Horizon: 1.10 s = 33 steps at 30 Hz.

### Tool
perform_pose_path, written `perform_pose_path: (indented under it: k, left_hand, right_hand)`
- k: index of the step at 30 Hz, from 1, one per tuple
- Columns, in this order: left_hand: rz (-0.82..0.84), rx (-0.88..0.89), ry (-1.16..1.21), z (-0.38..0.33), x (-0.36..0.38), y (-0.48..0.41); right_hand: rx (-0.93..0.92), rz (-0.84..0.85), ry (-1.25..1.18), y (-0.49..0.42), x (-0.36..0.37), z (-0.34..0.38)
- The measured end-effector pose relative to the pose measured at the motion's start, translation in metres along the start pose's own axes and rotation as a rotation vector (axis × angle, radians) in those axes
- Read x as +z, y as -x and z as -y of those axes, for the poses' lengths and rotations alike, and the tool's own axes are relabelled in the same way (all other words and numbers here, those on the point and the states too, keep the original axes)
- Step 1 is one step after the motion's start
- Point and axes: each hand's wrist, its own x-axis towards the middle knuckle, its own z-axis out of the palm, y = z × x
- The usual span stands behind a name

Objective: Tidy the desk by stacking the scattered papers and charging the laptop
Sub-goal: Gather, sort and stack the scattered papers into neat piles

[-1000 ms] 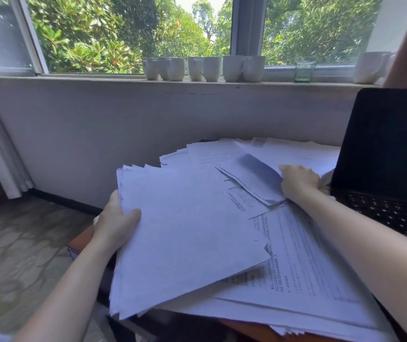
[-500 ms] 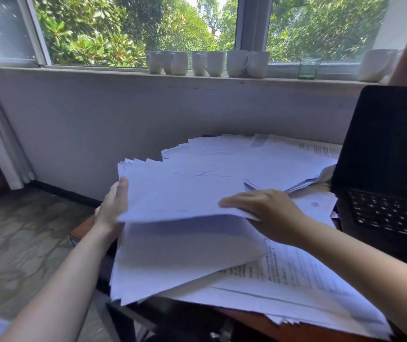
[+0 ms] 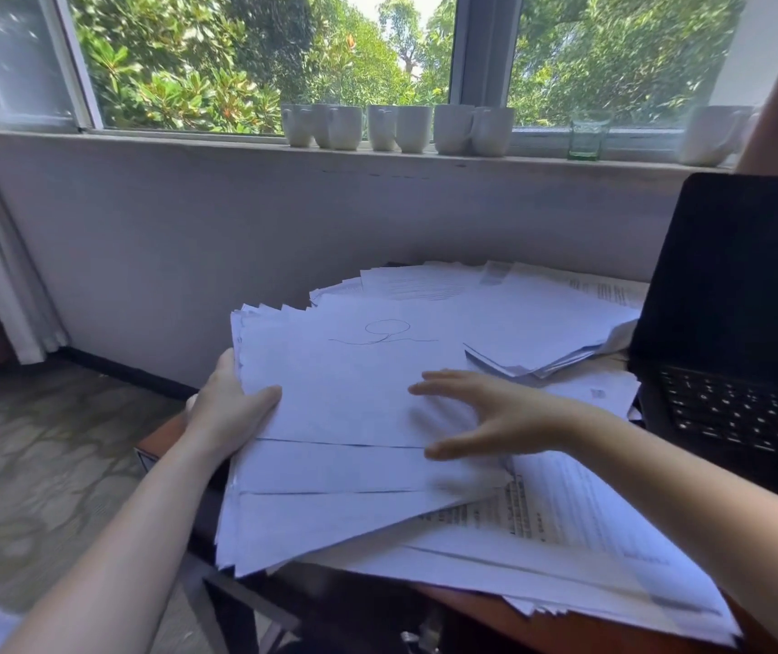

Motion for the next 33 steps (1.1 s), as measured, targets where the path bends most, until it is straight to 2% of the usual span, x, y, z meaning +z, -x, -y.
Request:
perform_pose_path:
  k: [3,5,7,9,15,20,22,24,26,28,30,33]
  left_hand:
    - [0.003,0.004,-0.006,-0.002,0.0,0.002]
    - [0.002,0.011,-0.012,-0.002,0.0,0.002]
    - [0.003,0.006,-0.012,-0.004,-0.001,0.002]
    - [-0.002,0.004,-0.007,-0.004,-0.001,0.002]
    - [-0.01,-0.02,0.004,-0.001,-0.001,0.002]
    - [-0.004,-0.032,-0.001,-0.006,0.0,0.003]
    - [-0.003,-0.027,0.017,-0.006,-0.001,0.003]
    - [0.001,-0.025,0.016,-0.005,-0.001,0.003]
    - [0.012,-0.016,0.0,-0.004,-0.002,0.004]
    - [0.014,-0.004,-0.004,-0.004,-0.002,0.004]
    - [0.017,0.009,-0.016,-0.004,-0.002,0.005]
    - [0.014,0.038,-0.028,-0.006,-0.002,0.007]
  right_hand:
    - [0.011,0.039,0.197,-0.008,0.012,0.017]
    - [-0.027,-0.042,0.35,-0.013,0.018,0.026]
    - [-0.143,-0.149,0.495,-0.018,0.023,0.026]
    - [-0.21,-0.173,0.579,-0.022,0.026,0.021]
    - [-0.324,-0.361,0.524,-0.011,0.019,0.007]
    - [-0.341,-0.211,0.466,0.014,0.025,0.024]
    - [-0.299,-0.136,0.36,0.015,0.024,0.029]
    - [-0.182,-0.11,0.112,0.011,0.018,0.028]
    - [-0.059,-0.24,0.022,-0.004,0.013,0.015]
    - [0.162,-0.331,-0.048,-0.024,0.01,-0.004]
    - [0.345,-0.373,-0.319,-0.041,0.009,-0.019]
    - [0.412,-0.495,-0.783,-0.061,0.008,-0.024]
